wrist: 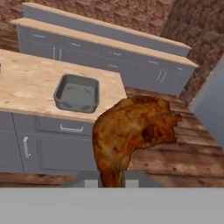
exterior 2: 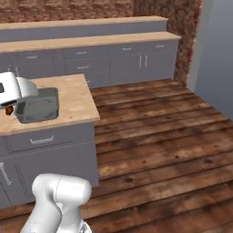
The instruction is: Place one onion and one chicken drumstick in each tupperware on the nearby counter, to pack two identical lunches.
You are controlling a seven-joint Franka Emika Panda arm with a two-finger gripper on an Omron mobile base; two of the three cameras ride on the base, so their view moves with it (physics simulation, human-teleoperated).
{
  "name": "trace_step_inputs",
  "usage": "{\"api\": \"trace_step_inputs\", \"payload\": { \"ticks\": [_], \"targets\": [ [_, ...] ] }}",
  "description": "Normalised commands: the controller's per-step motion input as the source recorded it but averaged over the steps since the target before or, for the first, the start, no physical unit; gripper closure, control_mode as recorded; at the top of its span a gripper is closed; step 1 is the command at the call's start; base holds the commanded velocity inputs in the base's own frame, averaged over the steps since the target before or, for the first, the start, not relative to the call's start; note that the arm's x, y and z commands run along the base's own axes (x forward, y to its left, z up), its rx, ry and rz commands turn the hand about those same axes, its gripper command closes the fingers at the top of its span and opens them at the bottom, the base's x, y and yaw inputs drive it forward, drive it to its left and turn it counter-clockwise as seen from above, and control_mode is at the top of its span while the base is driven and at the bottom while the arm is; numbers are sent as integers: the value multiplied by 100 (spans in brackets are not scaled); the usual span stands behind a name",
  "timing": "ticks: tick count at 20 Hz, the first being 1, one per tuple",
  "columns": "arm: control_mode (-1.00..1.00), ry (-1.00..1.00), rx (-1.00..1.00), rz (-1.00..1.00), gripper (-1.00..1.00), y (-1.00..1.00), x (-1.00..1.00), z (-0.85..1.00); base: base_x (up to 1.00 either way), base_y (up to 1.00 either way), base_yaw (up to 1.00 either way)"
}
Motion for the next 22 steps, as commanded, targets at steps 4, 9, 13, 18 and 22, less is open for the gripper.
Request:
{"api": "trace_step_inputs", "payload": {
  "ticks": [4, 9, 13, 18, 22],
  "targets": [
    [100, 0, 0, 0, 100, 0, 0, 0, 20, 44, 38],
    [100, 0, 0, 0, 100, 0, 0, 0, 46, 37, 34],
    [100, 0, 0, 0, 100, 0, 0, 0, 80, 23, 28],
    [100, 0, 0, 0, 100, 0, 0, 0, 83, 24, 25],
    [100, 0, 0, 0, 100, 0, 0, 0, 58, 34, 28]
  ]
}}
